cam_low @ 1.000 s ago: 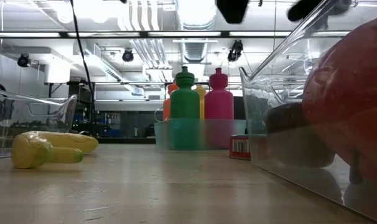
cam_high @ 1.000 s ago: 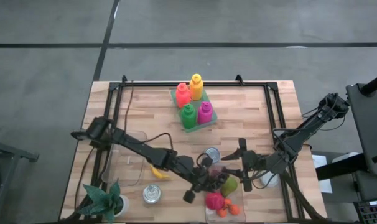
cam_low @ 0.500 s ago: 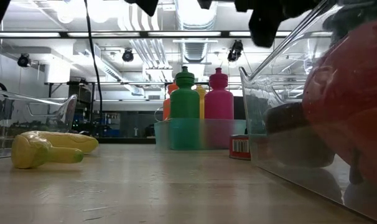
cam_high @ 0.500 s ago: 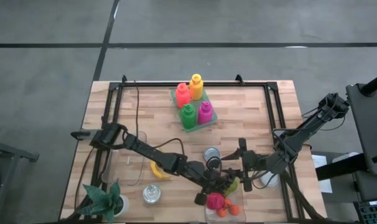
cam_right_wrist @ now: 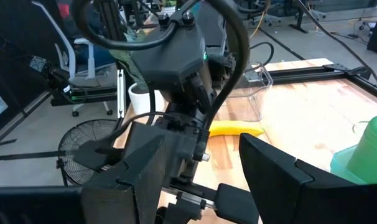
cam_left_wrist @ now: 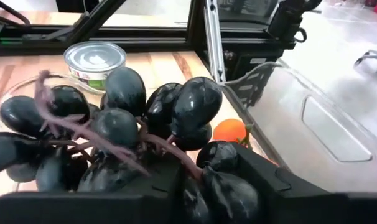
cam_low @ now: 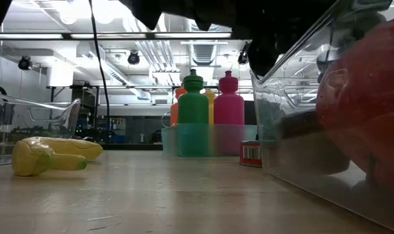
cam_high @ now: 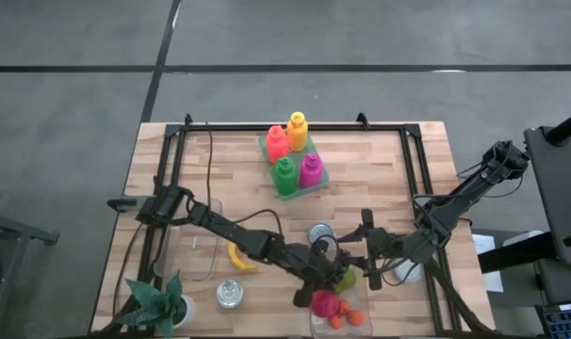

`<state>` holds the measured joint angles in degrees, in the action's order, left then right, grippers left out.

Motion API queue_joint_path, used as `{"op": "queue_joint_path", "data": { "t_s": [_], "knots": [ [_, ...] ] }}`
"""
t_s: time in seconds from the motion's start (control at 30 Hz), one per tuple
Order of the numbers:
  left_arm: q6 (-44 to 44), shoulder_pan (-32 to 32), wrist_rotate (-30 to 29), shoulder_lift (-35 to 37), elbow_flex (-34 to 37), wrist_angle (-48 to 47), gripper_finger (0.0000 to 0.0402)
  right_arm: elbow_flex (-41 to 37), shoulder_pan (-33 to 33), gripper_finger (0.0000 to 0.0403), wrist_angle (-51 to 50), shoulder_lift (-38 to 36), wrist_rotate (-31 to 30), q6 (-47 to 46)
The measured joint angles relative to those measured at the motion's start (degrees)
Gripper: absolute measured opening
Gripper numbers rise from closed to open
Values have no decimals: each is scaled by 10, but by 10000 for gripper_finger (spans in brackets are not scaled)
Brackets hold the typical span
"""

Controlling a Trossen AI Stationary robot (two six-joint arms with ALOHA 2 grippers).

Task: Pick & Place Food Item
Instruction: Put the black grapes into the bottom transparent bin

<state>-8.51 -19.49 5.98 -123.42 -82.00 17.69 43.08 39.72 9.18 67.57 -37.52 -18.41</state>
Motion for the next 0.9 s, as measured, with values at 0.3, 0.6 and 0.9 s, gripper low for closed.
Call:
{"op": "queue_joint_path", "data": {
  "t_s": [0.3,0.6,0.9],
  "knots": [
    [-6,1,16,0,0,4,252,0,0,199,0,0,0,0],
    [-7,2,23,7,-6,-3,344,0,0,199,0,0,0,0],
    [0,2,39,15,-26,-106,357,0,0,199,0,0,0,0]
  ]
}}
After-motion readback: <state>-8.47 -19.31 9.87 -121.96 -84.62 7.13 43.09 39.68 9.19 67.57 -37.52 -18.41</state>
